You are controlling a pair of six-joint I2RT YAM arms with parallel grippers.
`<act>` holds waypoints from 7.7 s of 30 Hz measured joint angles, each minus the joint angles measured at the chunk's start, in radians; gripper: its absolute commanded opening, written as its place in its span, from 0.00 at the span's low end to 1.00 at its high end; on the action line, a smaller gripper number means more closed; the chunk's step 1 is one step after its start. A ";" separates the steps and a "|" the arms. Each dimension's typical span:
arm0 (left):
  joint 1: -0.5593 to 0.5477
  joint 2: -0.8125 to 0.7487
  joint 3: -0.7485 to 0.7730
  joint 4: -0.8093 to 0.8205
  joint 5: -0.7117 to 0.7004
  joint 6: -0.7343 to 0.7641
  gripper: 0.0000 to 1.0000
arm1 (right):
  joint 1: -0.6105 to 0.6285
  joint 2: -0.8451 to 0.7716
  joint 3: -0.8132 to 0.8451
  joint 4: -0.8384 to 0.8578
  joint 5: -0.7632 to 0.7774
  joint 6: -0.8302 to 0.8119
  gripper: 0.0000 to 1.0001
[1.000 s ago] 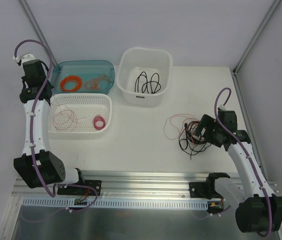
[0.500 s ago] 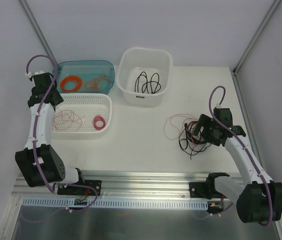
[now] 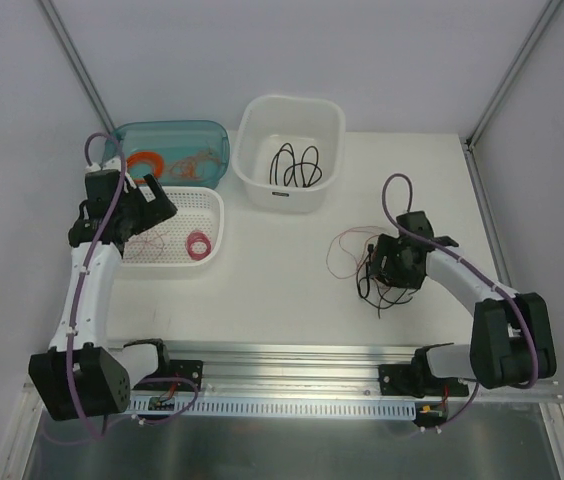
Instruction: Untangle the cables
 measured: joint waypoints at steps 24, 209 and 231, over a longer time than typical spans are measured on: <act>-0.763 0.098 0.020 -0.026 0.017 -0.067 0.97 | 0.458 -0.017 0.026 -0.085 -0.149 -0.127 0.48; -1.088 0.908 0.401 0.014 -0.538 -0.479 0.33 | 0.182 -0.528 0.053 -0.236 -0.015 -0.079 1.00; -1.020 0.581 0.107 -0.019 -0.755 -0.365 0.00 | 0.182 -0.498 -0.002 -0.209 -0.042 -0.057 1.00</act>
